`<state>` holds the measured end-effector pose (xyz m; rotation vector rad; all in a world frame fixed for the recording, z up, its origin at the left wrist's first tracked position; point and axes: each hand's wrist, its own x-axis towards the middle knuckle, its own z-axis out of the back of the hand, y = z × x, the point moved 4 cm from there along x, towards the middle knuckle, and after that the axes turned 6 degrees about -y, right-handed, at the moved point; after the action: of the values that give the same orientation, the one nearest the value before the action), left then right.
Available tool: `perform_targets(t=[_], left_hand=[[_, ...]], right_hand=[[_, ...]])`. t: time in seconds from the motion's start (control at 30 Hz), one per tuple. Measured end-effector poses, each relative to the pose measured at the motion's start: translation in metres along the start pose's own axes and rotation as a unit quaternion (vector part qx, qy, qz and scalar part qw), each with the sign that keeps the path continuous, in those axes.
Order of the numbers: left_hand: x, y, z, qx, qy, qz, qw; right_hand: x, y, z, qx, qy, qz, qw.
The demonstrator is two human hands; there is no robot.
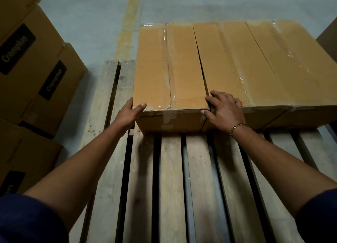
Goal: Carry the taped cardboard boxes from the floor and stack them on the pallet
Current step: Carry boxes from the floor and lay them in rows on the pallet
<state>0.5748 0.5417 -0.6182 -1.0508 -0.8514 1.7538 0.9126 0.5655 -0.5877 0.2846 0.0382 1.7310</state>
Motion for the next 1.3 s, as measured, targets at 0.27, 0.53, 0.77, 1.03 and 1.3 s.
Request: perform_targets(t=[0.27, 0.53, 0.77, 1.03, 1.3], left_hand=[[0.0, -0.003, -0.003, 0.008, -0.005, 0.0, 1.0], [-0.009, -0.019, 0.0, 0.064, -0.046, 0.011, 0.997], [-0.088, -0.089, 0.038, 0.242, 0.004, -0.043, 0.969], [-0.174, -0.185, 0.141, 0.311, -0.003, -0.04, 0.95], [-0.3, -0.275, 0.265, 0.276, -0.026, 0.017, 0.961]], right_hand=[[0.001, -0.001, -0.004, -0.002, 0.004, 0.004, 1.0], [0.007, 0.0, 0.003, -0.022, 0.094, 0.001, 0.995], [-0.005, 0.039, 0.086, 0.007, 0.21, 0.001, 0.978], [-0.013, 0.107, 0.228, 0.031, 0.269, -0.001, 0.963], [-0.044, 0.185, 0.37, 0.063, 0.32, 0.004, 0.945]])
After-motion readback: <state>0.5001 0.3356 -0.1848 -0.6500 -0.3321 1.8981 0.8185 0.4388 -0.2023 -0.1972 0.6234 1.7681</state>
